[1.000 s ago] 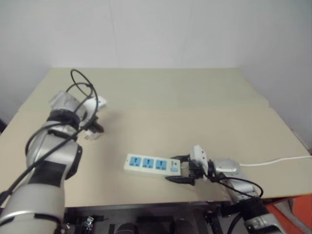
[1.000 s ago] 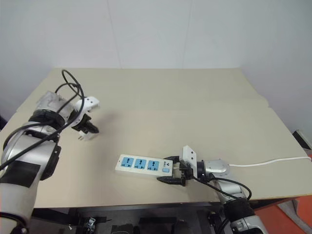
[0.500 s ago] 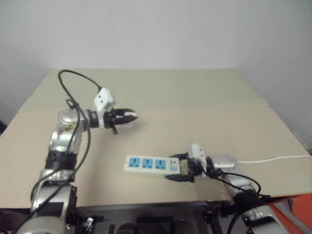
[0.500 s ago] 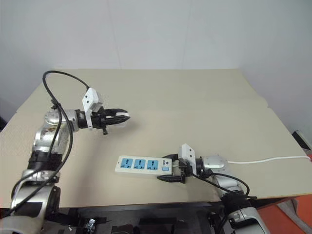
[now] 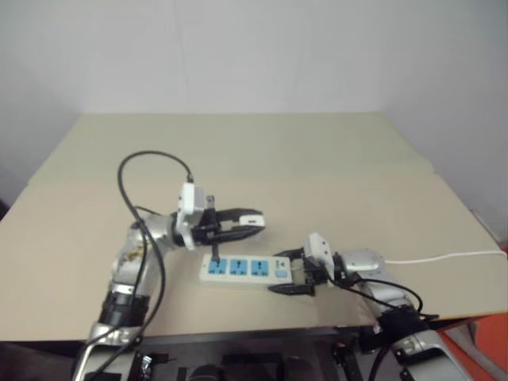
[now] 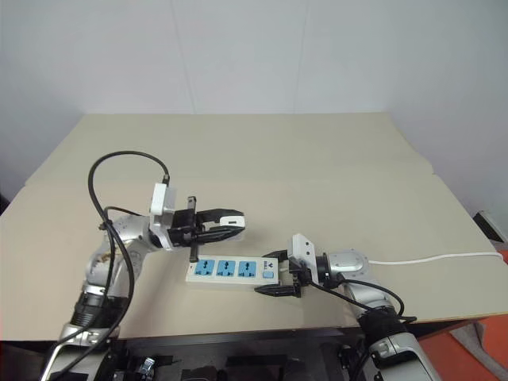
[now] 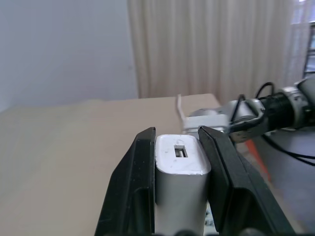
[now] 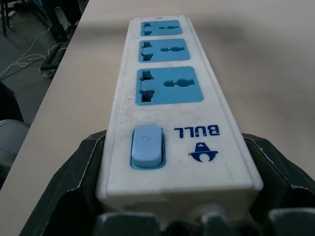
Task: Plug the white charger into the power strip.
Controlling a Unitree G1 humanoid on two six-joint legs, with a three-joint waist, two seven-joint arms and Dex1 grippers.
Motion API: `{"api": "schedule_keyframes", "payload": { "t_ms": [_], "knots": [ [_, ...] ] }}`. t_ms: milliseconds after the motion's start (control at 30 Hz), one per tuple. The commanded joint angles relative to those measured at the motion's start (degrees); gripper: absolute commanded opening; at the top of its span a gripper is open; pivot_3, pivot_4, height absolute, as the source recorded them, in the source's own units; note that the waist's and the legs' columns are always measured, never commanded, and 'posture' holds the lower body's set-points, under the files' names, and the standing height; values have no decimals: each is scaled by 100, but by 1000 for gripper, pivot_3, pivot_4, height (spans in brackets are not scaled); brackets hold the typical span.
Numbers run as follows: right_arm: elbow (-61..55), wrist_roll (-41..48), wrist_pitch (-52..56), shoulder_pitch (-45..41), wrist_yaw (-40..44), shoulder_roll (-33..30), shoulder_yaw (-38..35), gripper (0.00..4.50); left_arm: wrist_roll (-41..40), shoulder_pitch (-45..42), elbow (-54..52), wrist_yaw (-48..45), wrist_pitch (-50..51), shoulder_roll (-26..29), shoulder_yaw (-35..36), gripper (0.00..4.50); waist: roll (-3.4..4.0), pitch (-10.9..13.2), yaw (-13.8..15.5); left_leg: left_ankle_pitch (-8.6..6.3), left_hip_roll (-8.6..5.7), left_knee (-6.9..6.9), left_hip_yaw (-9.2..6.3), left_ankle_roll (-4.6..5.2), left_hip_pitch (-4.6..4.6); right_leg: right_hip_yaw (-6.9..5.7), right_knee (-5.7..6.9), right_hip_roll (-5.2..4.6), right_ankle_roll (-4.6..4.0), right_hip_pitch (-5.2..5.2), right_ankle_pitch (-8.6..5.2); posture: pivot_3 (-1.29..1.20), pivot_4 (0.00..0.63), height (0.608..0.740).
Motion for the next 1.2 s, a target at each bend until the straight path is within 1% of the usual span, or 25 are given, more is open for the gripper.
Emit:
{"api": "schedule_keyframes", "payload": {
  "t_ms": [33,200,300,800,1200],
  "knots": [
    [23,-177,-6,-46,133,14,219,3426,57,114,44,-138,-686,-124,-182,1024,0,0,-4,0,0,0,0,0,0,0,-1,0,0,0,0,0,150,740],
    [-13,-181,-7,-50,131,23,228,3426,135,393,263,-182,-1224,-292,-408,1024,6,-4,-9,0,1,-5,7,0,8,5,-1,1,0,1,0,0,150,740],
    [-69,-180,12,-9,130,18,225,3426,203,485,475,-390,-1554,-290,-527,1024,6,-5,-6,0,0,-4,7,0,9,5,-2,0,0,3,0,0,150,740],
    [-292,-168,128,148,49,-8,203,3426,320,557,976,-459,-1727,-276,-792,1024,7,-6,-5,-1,1,-5,8,2,13,4,-6,1,0,6,0,0,150,740],
    [-450,-167,219,255,-17,-26,186,3426,348,631,1088,-446,-1652,-259,-929,1024,9,-9,-3,-1,2,-6,8,2,18,5,-9,2,0,12,0,0,150,740]
  ]
}}
